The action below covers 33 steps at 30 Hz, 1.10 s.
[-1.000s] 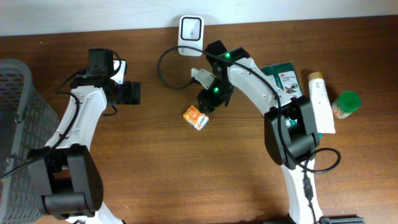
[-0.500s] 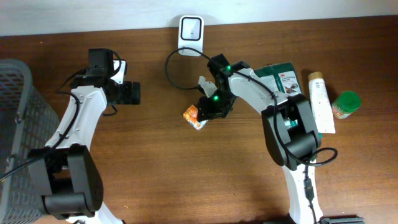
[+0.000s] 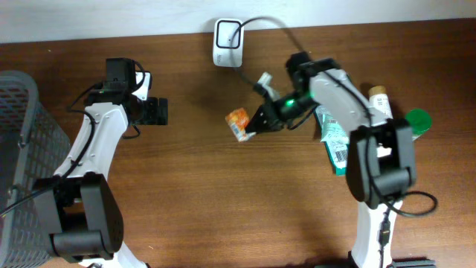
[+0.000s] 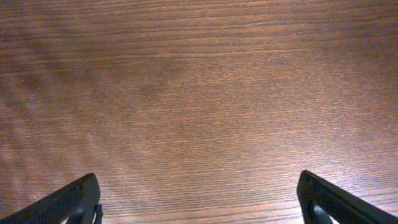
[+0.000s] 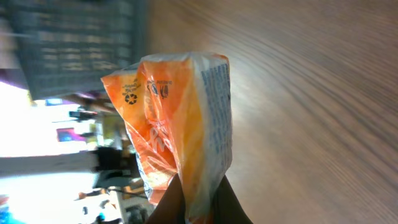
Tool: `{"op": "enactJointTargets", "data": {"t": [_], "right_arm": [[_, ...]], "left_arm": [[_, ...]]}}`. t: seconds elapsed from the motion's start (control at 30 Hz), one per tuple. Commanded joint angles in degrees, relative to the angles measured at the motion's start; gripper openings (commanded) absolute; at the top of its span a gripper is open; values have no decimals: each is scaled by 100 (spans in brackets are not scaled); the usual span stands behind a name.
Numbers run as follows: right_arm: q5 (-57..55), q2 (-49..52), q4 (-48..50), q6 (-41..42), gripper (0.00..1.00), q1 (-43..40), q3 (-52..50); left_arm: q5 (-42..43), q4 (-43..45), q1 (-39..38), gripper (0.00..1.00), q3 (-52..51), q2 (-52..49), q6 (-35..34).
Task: Scan the item barcode
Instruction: 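Carry the Kleenex pack right and raise it up, then hold the Kleenex pack up in front of the scanner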
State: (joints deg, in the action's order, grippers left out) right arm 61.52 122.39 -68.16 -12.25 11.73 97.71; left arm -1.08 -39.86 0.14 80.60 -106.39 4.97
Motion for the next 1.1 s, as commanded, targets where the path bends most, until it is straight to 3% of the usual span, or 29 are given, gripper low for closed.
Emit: {"op": "enactJointTargets", "data": {"t": [0.0, 0.2, 0.47, 0.67, 0.77, 0.93, 1.07], "right_arm": [[1478, -376, -485, -529, 4, -345, 98], [2103, -778, -1945, -535, 4, -970, 98], [2594, -1875, -1971, -531, 4, -999, 98], [2601, -2002, -1790, -560, 4, -981, 98], [1316, -2002, -1532, -492, 4, -835, 98], [-2452, -2002, -184, 2033, 4, 24, 111], [-4911, -1867, 96, 2710, 4, 645, 1084]], "left_arm": [[-37, -4, 15, 99, 105, 87, 55], [-37, -4, 15, 99, 105, 87, 55], [-37, -4, 15, 99, 105, 87, 55], [-37, -4, 15, 99, 105, 87, 55], [-37, -4, 15, 99, 105, 87, 55], [-37, -4, 15, 99, 105, 87, 55], [-37, -4, 15, 99, 105, 87, 55]]}}
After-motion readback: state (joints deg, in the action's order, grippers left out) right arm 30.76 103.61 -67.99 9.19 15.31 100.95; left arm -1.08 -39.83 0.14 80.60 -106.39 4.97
